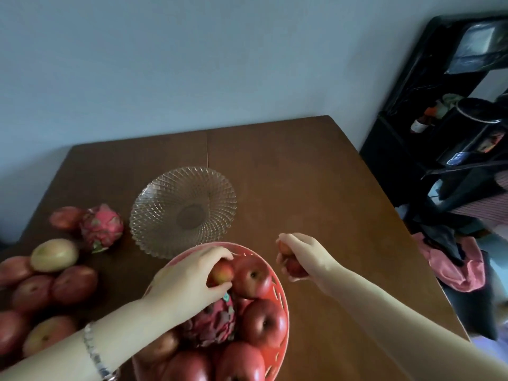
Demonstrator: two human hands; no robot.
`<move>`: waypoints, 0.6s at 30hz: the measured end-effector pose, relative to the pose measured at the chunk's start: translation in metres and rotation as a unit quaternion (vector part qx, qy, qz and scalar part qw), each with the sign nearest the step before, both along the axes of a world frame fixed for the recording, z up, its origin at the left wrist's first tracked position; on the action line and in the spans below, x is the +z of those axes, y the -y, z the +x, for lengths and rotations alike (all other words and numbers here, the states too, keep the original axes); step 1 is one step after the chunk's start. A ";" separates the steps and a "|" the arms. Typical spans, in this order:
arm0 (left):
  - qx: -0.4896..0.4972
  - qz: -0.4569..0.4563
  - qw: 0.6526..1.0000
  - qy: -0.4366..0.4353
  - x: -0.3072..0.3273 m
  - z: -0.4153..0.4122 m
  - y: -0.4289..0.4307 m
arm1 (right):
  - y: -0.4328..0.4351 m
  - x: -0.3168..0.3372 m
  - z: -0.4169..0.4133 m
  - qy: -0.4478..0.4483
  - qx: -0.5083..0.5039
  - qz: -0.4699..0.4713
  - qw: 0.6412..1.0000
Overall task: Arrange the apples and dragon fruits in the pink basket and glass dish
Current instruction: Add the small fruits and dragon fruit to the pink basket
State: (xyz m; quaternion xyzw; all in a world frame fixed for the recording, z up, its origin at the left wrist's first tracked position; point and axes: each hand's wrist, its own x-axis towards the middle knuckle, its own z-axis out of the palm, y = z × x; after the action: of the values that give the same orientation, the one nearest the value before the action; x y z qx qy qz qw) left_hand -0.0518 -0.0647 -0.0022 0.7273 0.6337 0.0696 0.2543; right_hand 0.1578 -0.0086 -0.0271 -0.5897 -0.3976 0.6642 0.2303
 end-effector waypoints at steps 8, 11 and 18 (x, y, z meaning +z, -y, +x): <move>0.004 0.054 0.998 -0.036 -0.014 0.000 0.010 | 0.046 0.007 -0.036 0.129 0.034 0.126 0.983; 0.015 0.041 0.999 -0.014 -0.021 0.000 0.012 | 0.062 0.008 -0.040 0.181 0.082 0.203 0.959; 0.047 0.054 0.997 0.021 -0.023 -0.021 0.029 | 0.087 0.003 -0.052 0.368 0.229 0.329 0.839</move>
State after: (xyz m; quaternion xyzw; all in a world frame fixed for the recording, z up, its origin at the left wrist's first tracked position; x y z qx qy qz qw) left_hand -0.0730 -0.0936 -0.0252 0.7077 0.6571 0.1308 0.2242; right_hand 0.1063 -0.0960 -0.0237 -0.5725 -0.7716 0.2624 0.0893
